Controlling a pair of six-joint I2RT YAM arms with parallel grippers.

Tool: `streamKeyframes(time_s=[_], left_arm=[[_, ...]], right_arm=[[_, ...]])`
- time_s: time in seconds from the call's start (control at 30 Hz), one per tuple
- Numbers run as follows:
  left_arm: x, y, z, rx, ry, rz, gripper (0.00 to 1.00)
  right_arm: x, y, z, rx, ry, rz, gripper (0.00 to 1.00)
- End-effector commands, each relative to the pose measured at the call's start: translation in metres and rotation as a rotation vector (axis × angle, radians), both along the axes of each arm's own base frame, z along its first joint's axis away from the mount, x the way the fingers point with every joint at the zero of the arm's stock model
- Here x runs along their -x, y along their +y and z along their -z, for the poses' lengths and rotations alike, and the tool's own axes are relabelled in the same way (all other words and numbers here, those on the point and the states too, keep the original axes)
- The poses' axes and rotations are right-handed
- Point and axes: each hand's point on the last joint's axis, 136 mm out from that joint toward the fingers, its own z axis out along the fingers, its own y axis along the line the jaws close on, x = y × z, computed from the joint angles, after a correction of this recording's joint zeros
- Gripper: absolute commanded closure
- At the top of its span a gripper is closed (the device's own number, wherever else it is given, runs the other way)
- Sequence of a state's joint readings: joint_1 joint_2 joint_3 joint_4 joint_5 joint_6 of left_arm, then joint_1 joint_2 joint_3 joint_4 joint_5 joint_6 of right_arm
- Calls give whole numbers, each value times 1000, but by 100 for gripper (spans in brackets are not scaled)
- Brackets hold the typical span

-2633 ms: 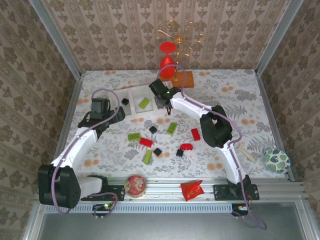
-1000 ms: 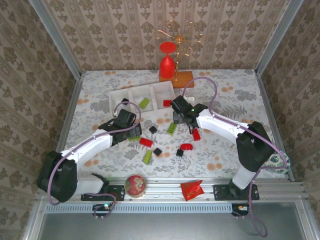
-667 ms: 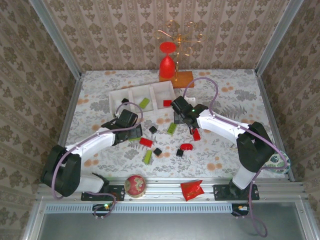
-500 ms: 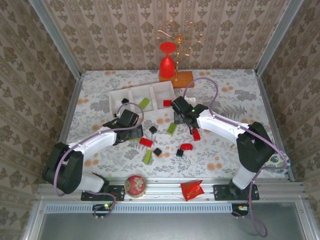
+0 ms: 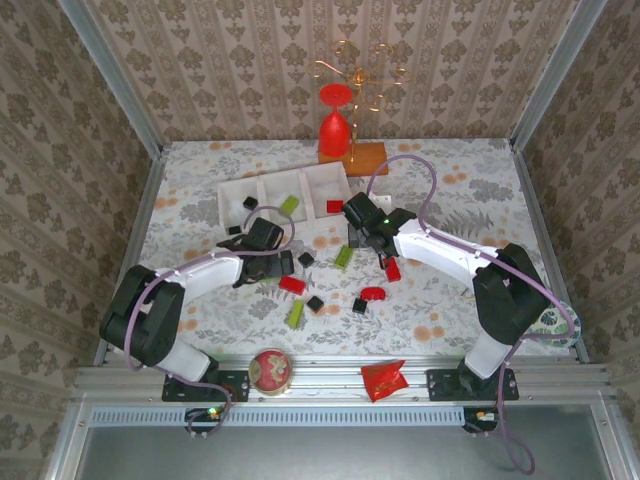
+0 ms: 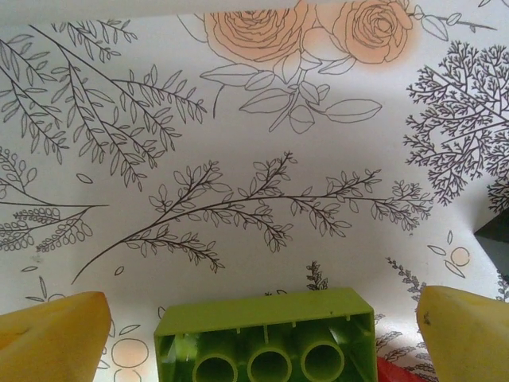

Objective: Sort the legos into containers by color
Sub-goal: Pick up the lego from the middle-left of the table.

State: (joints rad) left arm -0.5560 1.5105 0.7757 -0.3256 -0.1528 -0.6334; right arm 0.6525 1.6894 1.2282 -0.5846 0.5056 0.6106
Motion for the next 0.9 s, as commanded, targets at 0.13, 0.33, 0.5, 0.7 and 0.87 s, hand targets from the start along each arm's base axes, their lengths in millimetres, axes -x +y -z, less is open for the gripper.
streamKeyframes(time_s=[0.13,0.33,0.5,0.7,0.87], left_arm=[[12,-6,5,5,50,-8,6],[18,-8,15,-15,79,-15,10],[15,-5,14,-39,70,-24,13],[10,1,12,-64,43,-35,21],[7,2,15,-54,39,-27,34]], right_arm=[[0,-2,-1,0,-7,30,0],[0,0,2,-6,2,28,0],[1,0,5,-6,12,29,0],[4,0,11,-17,27,39,0],[8,-2,15,-30,33,68,0]])
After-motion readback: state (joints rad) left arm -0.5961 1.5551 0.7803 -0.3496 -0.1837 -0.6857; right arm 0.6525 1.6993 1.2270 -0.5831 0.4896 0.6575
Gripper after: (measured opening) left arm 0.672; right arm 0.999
